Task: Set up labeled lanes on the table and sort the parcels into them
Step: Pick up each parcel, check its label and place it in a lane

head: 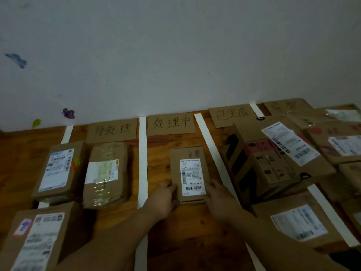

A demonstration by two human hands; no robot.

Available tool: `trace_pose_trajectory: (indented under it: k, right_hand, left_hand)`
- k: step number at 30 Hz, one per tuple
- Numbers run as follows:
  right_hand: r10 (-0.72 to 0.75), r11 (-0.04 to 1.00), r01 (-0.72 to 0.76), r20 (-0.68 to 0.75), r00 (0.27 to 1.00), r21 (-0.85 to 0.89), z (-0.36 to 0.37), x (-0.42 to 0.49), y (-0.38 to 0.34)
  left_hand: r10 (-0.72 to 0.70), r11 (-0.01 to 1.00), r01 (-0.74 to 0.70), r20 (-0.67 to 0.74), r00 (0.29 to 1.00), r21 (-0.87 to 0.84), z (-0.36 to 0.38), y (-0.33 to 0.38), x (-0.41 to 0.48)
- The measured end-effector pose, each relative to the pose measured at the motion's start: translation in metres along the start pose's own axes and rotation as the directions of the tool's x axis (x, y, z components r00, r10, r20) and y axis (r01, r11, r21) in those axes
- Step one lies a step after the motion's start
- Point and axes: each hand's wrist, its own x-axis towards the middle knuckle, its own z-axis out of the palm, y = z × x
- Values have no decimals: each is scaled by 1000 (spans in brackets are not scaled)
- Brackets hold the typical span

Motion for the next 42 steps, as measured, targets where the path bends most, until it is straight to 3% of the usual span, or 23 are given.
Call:
trace_pose_trajectory:
  k: [3,6,12,20,25,29,36,42]
  right_hand:
    - [-113,953,108,0,994,-281,-4,3,10]
    - [-193,893,185,21,981,-411,-5,9,14]
    - [-151,905,122,-39,988,-408,-18,30,11]
    - [-77,935,45,-77,994,-351,-22,43,7]
    - [-71,944,48,-59,996,-325,-27,39,5]
    - [-125,954,103,-62,990,-281,-35,33,-7]
    - [-279,897,232,-75,957,-377,-64,16,-90]
    - [-396,834,341,-40,917,-434,-40,-13,-220]
  left_hand:
    - [12,998,-11,-4,1000,68,4,1,11]
    - [22,994,-19,-28,999,109,7,3,23]
    - [8,991,4,-93,996,130,3,11,47]
    - [-29,987,34,-37,999,155,-4,14,65]
    - [-42,989,34,49,998,141,-14,16,65]
    - [-89,991,89,-6,996,96,-34,10,45]
    - [-98,978,135,-226,969,156,-97,-34,-39]
    - [-143,962,218,-374,917,166,-147,-120,-152]
